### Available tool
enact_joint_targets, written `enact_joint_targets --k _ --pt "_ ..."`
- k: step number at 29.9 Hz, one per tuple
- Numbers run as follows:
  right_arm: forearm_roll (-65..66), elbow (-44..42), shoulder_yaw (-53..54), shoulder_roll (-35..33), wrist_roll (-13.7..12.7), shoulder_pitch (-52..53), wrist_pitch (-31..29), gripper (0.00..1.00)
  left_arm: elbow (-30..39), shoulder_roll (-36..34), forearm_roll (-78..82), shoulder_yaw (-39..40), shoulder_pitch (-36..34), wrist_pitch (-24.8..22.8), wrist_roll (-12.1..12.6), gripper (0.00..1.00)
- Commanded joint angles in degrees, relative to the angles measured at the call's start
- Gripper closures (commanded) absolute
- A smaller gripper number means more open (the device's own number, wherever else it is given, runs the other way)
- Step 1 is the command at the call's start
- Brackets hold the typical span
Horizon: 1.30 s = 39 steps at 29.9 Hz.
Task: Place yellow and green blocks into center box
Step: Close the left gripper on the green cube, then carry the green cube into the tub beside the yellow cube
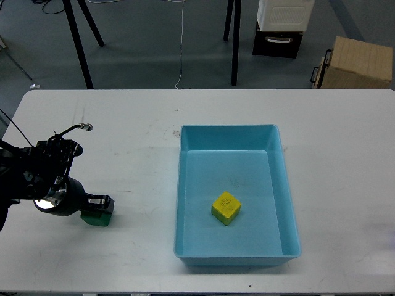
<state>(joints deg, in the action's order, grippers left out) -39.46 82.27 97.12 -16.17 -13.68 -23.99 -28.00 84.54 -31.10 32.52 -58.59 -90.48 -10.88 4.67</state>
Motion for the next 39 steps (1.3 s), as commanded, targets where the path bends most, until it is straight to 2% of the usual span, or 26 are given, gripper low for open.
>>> enact_joint_targets --k 1,3,5,7,9,11,16,23,26,28,31,35,39 --pt "0.0 0.1 0.0 0.0 0.1 0.0 0.0 0.00 3.3 -0.9 0.3 0.3 -5.6 1.0 -1.0 1.00" --pt "0.0 0.1 0.0 0.0 0.1 0.0 0.0 0.00 6.6 -1.4 -0.5 0.1 -14.2 0.6 -1.6 1.00" --pt "0.0 0.1 0.0 0.0 0.0 0.0 0.0 0.00 9.0 -0.9 -1.6 0.1 -21.2 0.0 -3.3 1.00" --pt "0.0 0.1 0.1 0.0 0.1 0.0 0.0 0.00 9.6 2.7 -4.7 0.2 -27.4 -1.6 -5.5 1.00" --pt "0.0 0.0 0.3 0.0 0.0 0.0 0.0 0.00 9.4 8.8 -8.3 0.4 -30.6 -2.4 -6.5 1.00" --pt "0.0 0.0 0.4 0.0 0.1 0.0 0.0 0.00 8.6 14.7 -10.4 0.6 -31.2 -1.8 -7.1 1.00" --pt "0.0 -0.1 0.7 0.0 0.0 0.0 0.0 0.00 7.2 30.5 -14.2 0.8 -30.3 3.8 -7.5 1.00" --pt "0.0 -0.1 1.1 0.0 0.0 -0.2 0.0 0.00 4.0 31.1 -14.4 0.8 -26.6 4.5 -7.6 0.94" --pt "0.0 -0.3 1.1 0.0 0.0 -0.2 0.0 0.00 4.1 31.1 -14.5 0.9 -24.6 4.3 -7.7 0.88" --pt "0.0 -0.8 1.1 0.1 0.0 -0.2 0.0 0.00 4.1 31.1 -14.5 0.8 -24.0 4.8 -8.3 0.79" --pt "0.0 -0.8 1.1 0.0 0.0 -0.2 0.0 0.00 4.0 31.1 -14.8 1.1 -22.7 5.6 -9.2 0.51" --pt "0.0 -0.9 1.2 -0.1 0.0 -0.2 0.0 0.00 3.9 31.1 -15.3 1.9 -22.6 5.4 -11.9 0.29" --pt "0.0 -0.8 1.1 0.0 0.0 -0.2 0.0 0.00 3.9 31.1 -15.4 2.2 -22.5 5.5 -12.0 0.25"
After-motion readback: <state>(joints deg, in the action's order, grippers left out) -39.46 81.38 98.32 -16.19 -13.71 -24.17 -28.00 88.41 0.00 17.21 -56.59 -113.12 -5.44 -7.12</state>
